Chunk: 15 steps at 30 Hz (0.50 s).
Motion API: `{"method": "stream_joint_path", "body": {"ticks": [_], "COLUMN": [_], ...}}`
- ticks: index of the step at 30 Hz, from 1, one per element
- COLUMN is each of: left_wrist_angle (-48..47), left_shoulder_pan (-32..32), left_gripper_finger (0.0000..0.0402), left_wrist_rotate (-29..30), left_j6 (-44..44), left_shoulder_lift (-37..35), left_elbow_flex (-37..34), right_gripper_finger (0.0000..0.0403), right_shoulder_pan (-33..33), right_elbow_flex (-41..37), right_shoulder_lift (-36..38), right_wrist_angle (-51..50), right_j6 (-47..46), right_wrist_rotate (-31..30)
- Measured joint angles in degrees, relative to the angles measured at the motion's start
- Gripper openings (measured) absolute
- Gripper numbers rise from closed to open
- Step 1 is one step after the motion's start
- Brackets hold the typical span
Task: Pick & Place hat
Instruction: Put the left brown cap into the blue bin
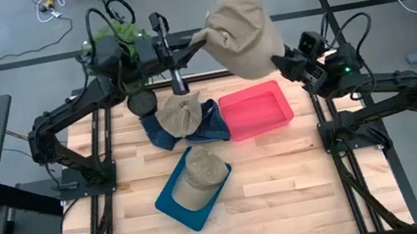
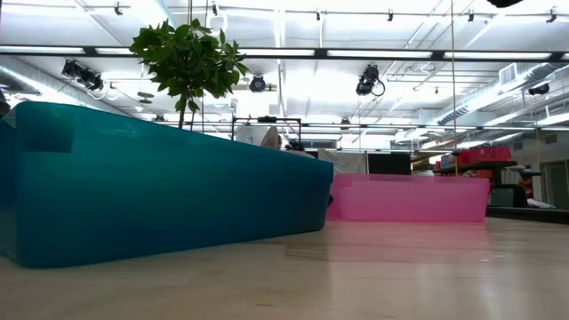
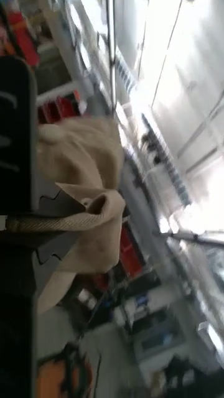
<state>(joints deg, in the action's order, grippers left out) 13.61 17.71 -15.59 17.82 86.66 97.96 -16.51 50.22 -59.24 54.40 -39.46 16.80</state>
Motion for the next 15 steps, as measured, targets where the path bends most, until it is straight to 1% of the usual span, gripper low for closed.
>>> {"method": "stream_joint_path", "body": {"ticks": [4, 9, 12, 15], "left_wrist_angle": [-5.71, -12.54, -14.95, -17.38], "left_shoulder_pan": [0.5, 0.63, 0.62, 0.9], "left_gripper_finger": [0.0008, 0.0008, 0.0008, 0.0008], "left_wrist_rotate": [-4.22, -7.31, -8.43, -9.82], "left_j6": [0.87, 2.85, 4.03, 4.43], "left_shoulder_lift": [-1.58, -3.79, -5.44, -7.25], "left_elbow_flex": [0.02, 0.02, 0.02, 0.02], "right_gripper_finger": [0.0197, 0.029, 0.033, 0.0354], "right_shoulder_pan": [-0.47, -2.05, -2.76, -3.53], "right_elbow_flex": [0.0, 0.0, 0.0, 0.0], "right_shoulder_lift": [0.78, 2.22, 2.86, 3.14], "right_wrist_angle": [-2.09, -9.73, -13.87, -17.34], "right_j6": [-2.49, -5.35, -6.05, -7.24], "right_wrist_rotate": [3.73, 7.86, 10.57, 14.18]}}
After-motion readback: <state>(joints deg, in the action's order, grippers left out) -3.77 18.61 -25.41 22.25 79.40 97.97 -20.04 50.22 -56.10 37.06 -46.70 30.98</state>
